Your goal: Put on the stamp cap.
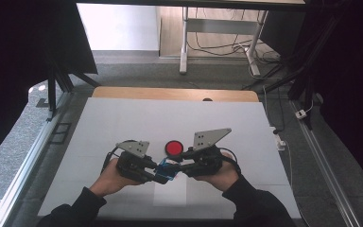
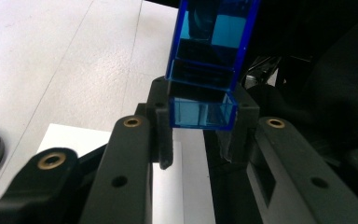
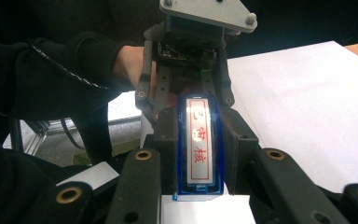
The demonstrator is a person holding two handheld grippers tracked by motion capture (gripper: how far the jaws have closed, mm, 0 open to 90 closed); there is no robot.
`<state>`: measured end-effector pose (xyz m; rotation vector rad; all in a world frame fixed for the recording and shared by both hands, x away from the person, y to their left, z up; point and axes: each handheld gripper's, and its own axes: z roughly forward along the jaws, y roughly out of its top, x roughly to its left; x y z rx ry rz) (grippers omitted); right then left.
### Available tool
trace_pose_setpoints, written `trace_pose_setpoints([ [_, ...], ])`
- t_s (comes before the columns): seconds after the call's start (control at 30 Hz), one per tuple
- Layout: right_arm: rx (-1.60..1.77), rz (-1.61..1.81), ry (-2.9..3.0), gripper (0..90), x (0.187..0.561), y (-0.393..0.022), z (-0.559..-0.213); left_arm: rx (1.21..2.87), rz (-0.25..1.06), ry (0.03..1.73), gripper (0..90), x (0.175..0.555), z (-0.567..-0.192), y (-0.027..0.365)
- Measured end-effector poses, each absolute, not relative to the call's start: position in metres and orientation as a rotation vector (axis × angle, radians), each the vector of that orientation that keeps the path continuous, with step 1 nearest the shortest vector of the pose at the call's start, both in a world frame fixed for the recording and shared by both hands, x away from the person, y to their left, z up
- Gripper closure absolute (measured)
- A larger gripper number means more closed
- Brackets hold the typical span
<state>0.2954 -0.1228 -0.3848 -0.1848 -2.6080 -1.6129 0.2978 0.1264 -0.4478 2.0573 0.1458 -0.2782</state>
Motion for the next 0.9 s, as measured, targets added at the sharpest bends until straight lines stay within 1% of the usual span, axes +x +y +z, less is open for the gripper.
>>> trace_pose_setpoints([
  [0.27, -0.171, -1.603, -2.595, 71.4, 0.2949, -0.1206, -0.3860, 2.046, -0.246, 0.133, 68.8, 0.2964, -0.4458, 0.1278],
  [0.47, -0.176, -1.618, -2.545, 71.4, 0.2963, -0.1215, -0.3869, 2.044, -0.204, 0.088, 69.1, 0.2930, -0.4412, 0.1288],
  [0.77, -0.174, -1.613, -2.562, 71.3, 0.2963, -0.1211, -0.3870, 2.050, -0.188, 0.100, 68.3, 0.2935, -0.4433, 0.1275],
  [0.87, -0.170, -1.611, -2.593, 71.3, 0.2948, -0.1203, -0.3860, 2.045, -0.172, 0.115, 64.8, 0.2924, -0.4428, 0.1260],
  [0.9, -0.172, -1.603, -2.610, 71.3, 0.2944, -0.1199, -0.3861, 2.043, -0.172, 0.118, 60.5, 0.2918, -0.4422, 0.1255],
])
